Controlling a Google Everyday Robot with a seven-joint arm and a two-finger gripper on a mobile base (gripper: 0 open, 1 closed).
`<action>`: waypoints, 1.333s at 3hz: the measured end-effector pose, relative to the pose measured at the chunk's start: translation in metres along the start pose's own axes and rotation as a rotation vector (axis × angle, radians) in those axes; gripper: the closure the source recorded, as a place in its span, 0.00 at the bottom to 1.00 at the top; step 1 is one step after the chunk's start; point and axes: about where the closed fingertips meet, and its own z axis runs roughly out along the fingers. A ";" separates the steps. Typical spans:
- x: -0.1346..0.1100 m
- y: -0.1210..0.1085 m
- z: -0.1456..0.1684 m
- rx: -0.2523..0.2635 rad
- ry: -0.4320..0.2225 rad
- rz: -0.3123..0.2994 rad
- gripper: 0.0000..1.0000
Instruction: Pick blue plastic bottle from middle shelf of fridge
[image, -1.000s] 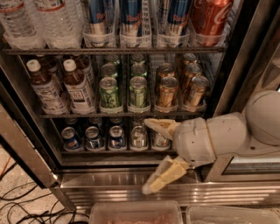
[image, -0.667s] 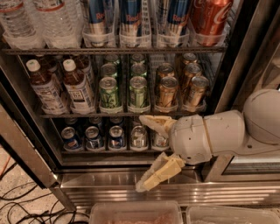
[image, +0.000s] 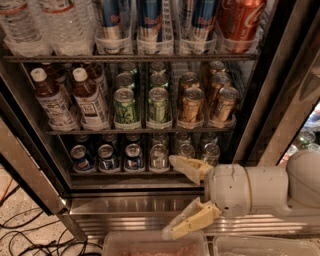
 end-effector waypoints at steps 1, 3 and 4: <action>-0.005 -0.017 0.007 0.104 -0.157 0.033 0.00; -0.040 -0.081 0.018 0.368 -0.277 -0.061 0.00; -0.035 -0.088 0.017 0.400 -0.255 -0.058 0.00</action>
Offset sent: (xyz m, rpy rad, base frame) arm 0.0927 0.0131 0.0272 0.3458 -0.2021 -0.4693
